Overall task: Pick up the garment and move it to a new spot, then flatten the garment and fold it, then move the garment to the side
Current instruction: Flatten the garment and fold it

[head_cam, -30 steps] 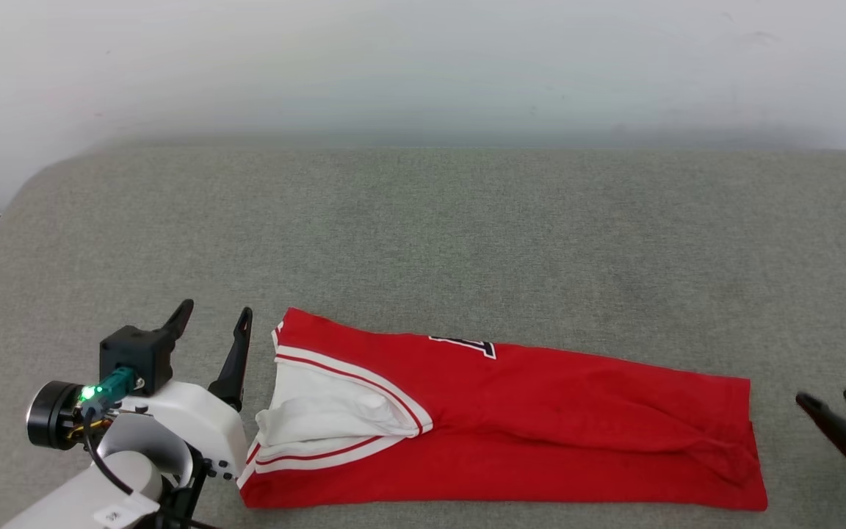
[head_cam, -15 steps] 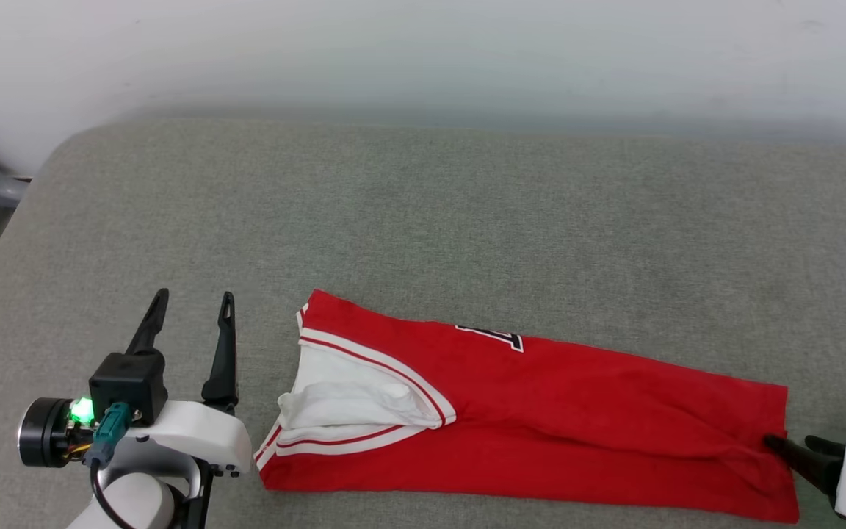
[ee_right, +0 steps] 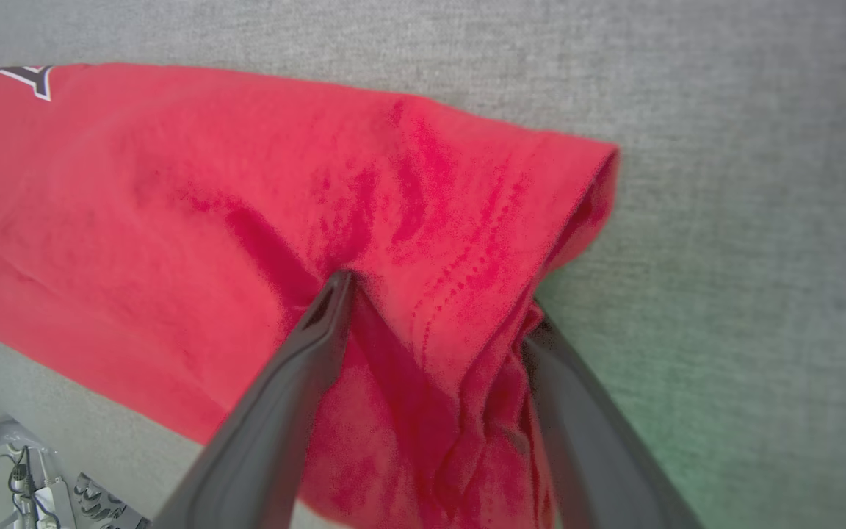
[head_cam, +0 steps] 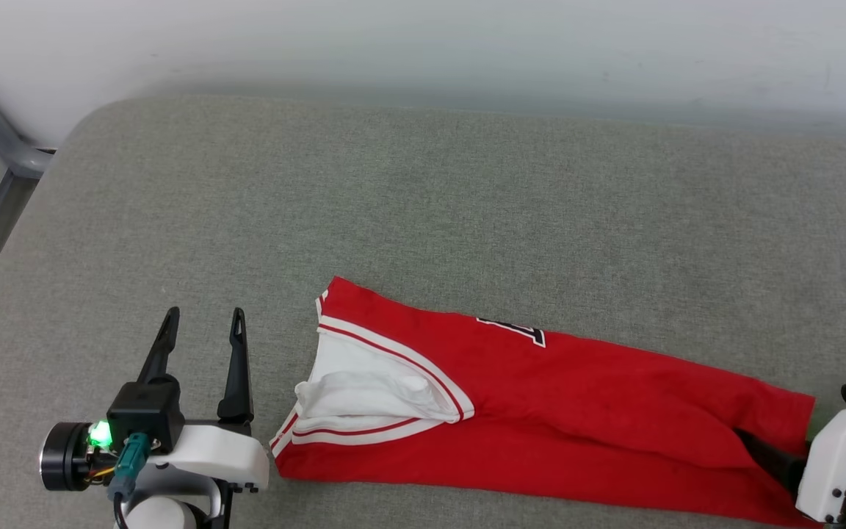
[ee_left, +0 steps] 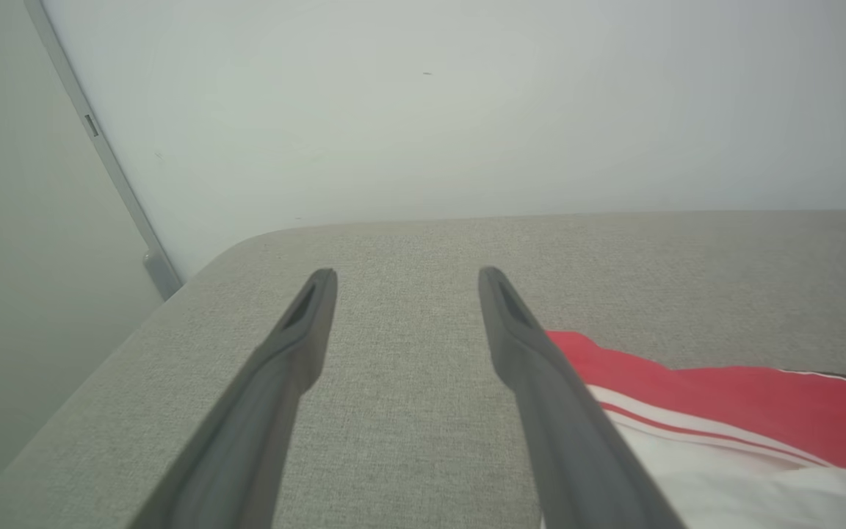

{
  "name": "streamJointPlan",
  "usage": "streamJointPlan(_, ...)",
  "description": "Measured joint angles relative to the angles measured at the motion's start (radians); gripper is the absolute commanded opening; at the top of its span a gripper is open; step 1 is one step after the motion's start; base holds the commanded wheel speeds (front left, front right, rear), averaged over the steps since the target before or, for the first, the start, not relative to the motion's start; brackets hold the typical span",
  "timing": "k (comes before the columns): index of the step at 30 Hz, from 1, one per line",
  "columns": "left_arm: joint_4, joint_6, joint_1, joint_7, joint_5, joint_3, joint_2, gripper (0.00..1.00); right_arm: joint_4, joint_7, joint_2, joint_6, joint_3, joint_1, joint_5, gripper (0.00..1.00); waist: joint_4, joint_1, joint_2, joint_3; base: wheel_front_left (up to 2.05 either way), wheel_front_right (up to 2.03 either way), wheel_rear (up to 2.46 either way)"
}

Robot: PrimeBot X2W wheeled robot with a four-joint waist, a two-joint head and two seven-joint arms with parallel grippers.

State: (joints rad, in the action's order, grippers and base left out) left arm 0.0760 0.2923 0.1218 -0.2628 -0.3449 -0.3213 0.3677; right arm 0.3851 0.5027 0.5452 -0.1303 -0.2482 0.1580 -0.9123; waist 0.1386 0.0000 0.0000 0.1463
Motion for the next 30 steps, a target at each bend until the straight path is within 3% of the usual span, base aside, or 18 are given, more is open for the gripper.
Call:
streamJointPlan(4, -0.001, -0.031, -0.022, 0.0, 0.054, 0.05, -0.052, 1.0, 0.038, -0.051, -0.01, 0.001, -0.034, 0.018, -0.002, 1.0, 0.003, 0.0, 0.0, -0.001, 0.0, 0.0, 0.0)
streamJointPlan(5, -0.002, -0.05, -0.033, 0.0, 0.077, 0.075, -0.077, 1.0, 0.057, -0.074, -0.012, 0.001, -0.051, 0.026, 0.004, 0.45, 0.005, 0.0, 0.0, -0.003, 0.0, 0.0, 0.0)
streamJointPlan(6, -0.001, -0.058, -0.038, 0.0, 0.09, 0.086, -0.088, 1.0, 0.068, -0.091, -0.014, 0.001, -0.055, 0.028, 0.008, 0.02, 0.005, 0.0, 0.0, -0.005, 0.0, 0.0, 0.0)
streamJointPlan(15, 0.015, -0.117, -0.083, 0.0, 0.177, 0.156, -0.152, 1.0, 0.132, -0.164, 0.007, -0.002, -0.075, 0.038, -0.011, 0.0, 0.001, 0.0, 0.0, -0.035, 0.0, 0.0, 0.0)
streamJointPlan(26, 0.035, -0.164, -0.122, 0.0, 0.239, 0.198, -0.185, 1.0, 0.186, -0.196, 0.167, -0.001, -0.03, -0.003, -0.014, 0.0, -0.013, 0.0, 0.0, -0.081, 0.0, 0.0, 0.0)
streamJointPlan(30, 0.044, -0.18, -0.14, 0.0, 0.257, 0.204, -0.192, 1.0, 0.126, -0.171, 0.201, -0.001, -0.018, -0.032, -0.039, 0.0, -0.02, 0.0, 0.0, -0.099, 0.0, 0.0, 0.0)
